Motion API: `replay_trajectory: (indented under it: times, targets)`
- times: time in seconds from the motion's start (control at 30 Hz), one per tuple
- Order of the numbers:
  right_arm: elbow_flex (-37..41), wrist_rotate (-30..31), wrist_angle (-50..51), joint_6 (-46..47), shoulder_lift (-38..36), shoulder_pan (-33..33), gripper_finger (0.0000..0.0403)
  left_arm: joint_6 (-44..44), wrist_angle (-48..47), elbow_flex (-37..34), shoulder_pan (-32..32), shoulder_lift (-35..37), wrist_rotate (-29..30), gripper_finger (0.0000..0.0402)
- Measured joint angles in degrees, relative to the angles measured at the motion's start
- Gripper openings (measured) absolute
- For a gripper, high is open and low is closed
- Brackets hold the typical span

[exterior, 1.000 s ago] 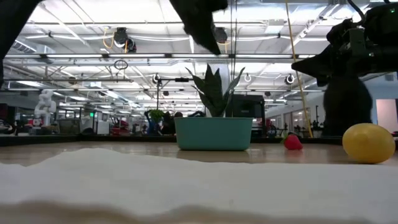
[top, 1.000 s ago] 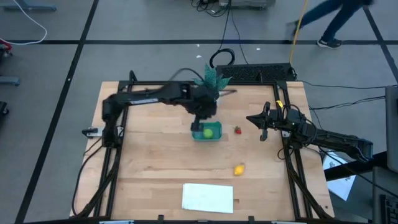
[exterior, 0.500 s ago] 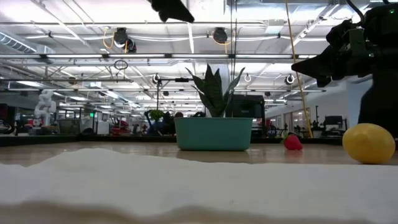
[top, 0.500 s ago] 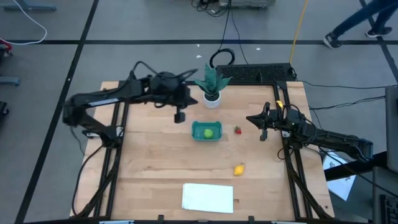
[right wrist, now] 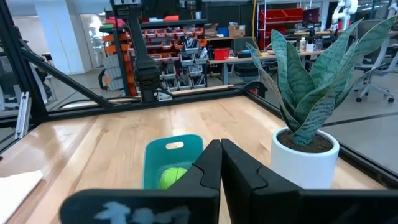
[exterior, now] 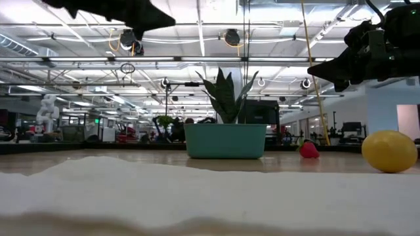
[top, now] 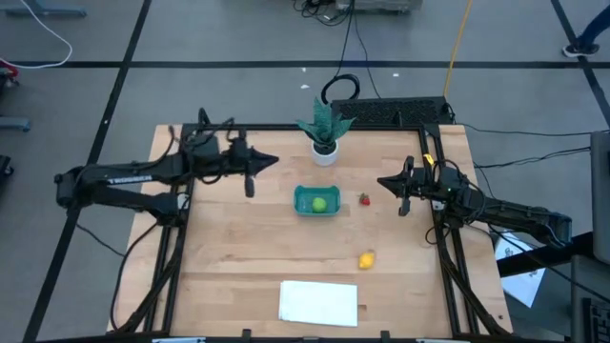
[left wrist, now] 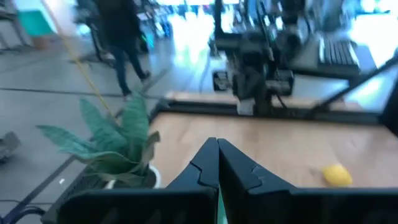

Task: Pick and placing Produce into tupperware
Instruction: Put the red strawberry into the green bin

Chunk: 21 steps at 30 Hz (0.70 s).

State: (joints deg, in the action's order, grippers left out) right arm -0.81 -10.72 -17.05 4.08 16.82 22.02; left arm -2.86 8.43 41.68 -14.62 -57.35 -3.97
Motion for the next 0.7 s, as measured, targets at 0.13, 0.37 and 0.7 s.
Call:
replay_trajectory:
  times: [0.13, 0.37, 0.7]
  targets:
    - [0.0, 0.0, -0.1, 0.0, 0.0, 0.0, 0.0000, 0.8, 3.6, -6.1, -0.1, 2.7, 2.2, 0.0001]
    - [0.0, 0.0, -0.3, 0.0, 0.0, 0.0, 0.0000, 0.5, 8.6, -13.9, -1.5, 8.1, -1.5, 0.0001]
    - [0.0, 0.1, -1.0, -0.2, 0.0, 0.0, 0.0000, 13.4, 31.0, -26.0, -10.7, 10.5, -19.8, 0.0001]
